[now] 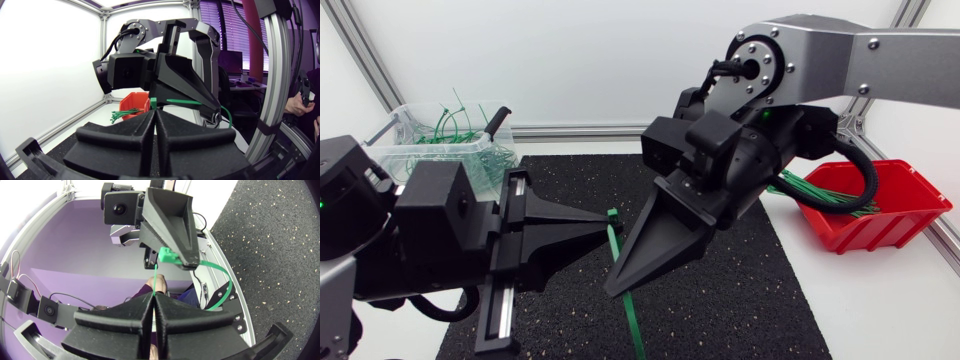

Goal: Take a green cable tie from the red box, thread the tail through the head to close it, then place it in the transparent bin on the left.

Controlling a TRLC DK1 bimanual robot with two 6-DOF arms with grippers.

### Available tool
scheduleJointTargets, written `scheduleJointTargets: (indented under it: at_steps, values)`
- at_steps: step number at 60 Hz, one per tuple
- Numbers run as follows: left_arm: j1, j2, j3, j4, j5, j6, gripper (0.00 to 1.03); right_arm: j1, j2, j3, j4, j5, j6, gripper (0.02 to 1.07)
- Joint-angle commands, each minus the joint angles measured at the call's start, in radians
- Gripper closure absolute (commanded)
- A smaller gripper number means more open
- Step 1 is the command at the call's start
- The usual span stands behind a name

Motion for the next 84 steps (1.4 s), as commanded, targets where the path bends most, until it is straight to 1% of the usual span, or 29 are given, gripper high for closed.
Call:
scheduleJointTargets:
  at_steps: [1,36,63,84]
  values:
    - [0.012,0.008,0.022,0.019,-0.003,-0.008,1.00,0.008,0.039,0.011,-0.023,-0.015,-0.008,1.01]
    - [-0.002,-0.001,0.010,0.021,-0.003,-0.003,1.00,-0.042,0.008,0.013,-0.030,-0.021,-0.034,1.01]
    - [-0.016,-0.001,0.007,0.019,-0.005,-0.002,1.00,-0.042,0.010,0.022,-0.031,-0.021,-0.034,1.01]
    - [-0.050,-0.028,-0.009,0.016,-0.010,0.007,1.00,-0.056,0.027,0.031,-0.030,-0.023,-0.038,1.01]
